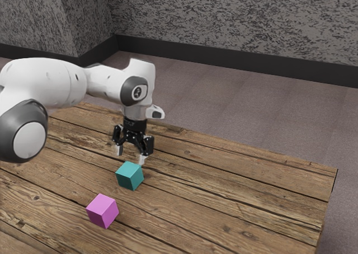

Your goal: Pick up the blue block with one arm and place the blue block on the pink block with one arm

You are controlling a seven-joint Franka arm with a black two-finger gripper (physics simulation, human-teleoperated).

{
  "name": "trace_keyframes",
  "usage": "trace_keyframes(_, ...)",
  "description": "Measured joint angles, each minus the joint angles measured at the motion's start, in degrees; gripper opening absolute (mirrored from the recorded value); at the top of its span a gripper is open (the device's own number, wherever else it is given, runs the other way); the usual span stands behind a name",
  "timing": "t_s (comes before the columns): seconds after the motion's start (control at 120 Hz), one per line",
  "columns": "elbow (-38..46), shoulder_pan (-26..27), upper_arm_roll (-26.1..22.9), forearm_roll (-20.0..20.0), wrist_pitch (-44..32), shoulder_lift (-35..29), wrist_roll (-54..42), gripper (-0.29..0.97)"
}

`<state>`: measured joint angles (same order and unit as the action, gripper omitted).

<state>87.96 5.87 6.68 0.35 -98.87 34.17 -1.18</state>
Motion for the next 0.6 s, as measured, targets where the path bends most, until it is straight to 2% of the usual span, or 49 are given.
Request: trace_keyframes(0.6,11.1,0.6,-1.8,-0.4,-8.7,-5.0,-4.0,0.68)
